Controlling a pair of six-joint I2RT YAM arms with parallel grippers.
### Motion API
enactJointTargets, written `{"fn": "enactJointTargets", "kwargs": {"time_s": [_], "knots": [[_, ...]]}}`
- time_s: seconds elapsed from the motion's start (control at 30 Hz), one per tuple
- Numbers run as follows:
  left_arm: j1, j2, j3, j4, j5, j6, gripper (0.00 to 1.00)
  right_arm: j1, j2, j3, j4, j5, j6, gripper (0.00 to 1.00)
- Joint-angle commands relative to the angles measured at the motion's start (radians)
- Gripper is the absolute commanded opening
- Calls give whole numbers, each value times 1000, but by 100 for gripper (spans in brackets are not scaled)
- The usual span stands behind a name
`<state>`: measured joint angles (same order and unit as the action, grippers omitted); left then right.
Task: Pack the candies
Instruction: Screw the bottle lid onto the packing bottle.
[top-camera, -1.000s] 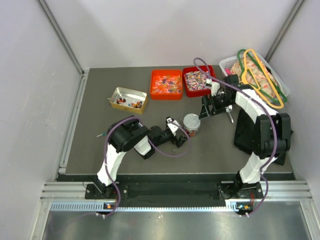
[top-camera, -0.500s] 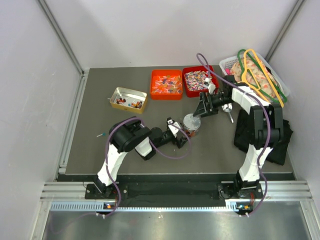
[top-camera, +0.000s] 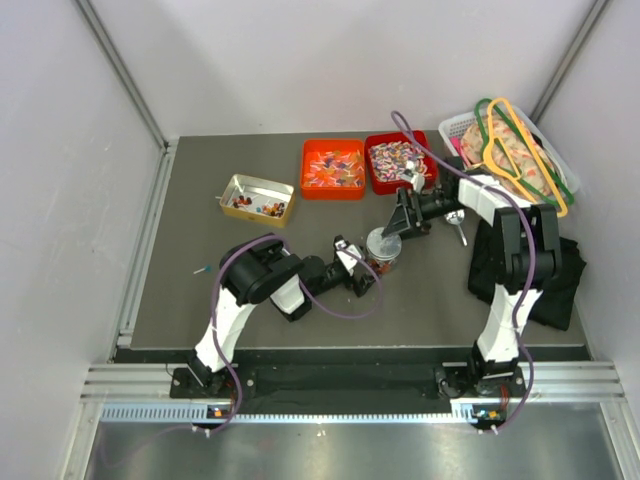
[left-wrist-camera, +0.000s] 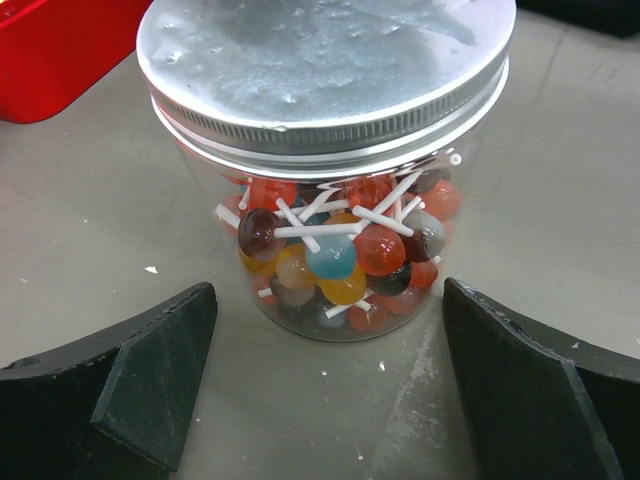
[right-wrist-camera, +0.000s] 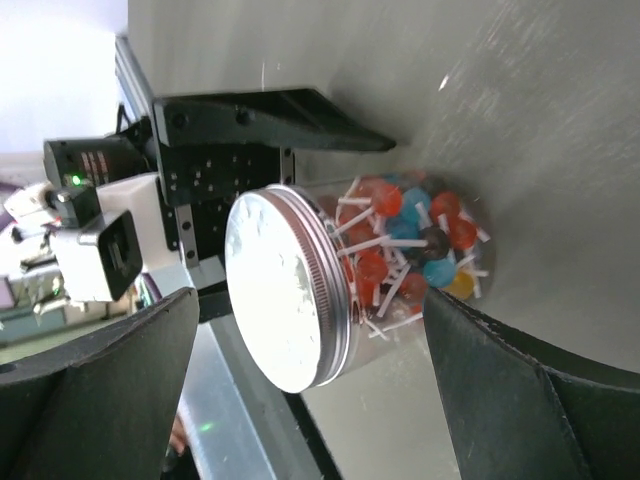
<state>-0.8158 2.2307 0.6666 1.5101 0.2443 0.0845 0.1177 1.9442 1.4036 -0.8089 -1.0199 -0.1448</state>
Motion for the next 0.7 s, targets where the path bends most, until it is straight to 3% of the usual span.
{"fn": "enactJointTargets", "kwargs": {"time_s": [0.0, 0.37, 0.67], "knots": [[-9, 50, -35, 117, -13, 54, 99, 65, 2, -28, -3, -48, -15, 93], [-14, 53, -36, 125, -11, 66, 99, 82, -7, -18, -21, -29, -42, 93], [-17, 60, -38, 136, 0, 72, 99, 10, -123, 113, -108, 254, -177, 93]]}}
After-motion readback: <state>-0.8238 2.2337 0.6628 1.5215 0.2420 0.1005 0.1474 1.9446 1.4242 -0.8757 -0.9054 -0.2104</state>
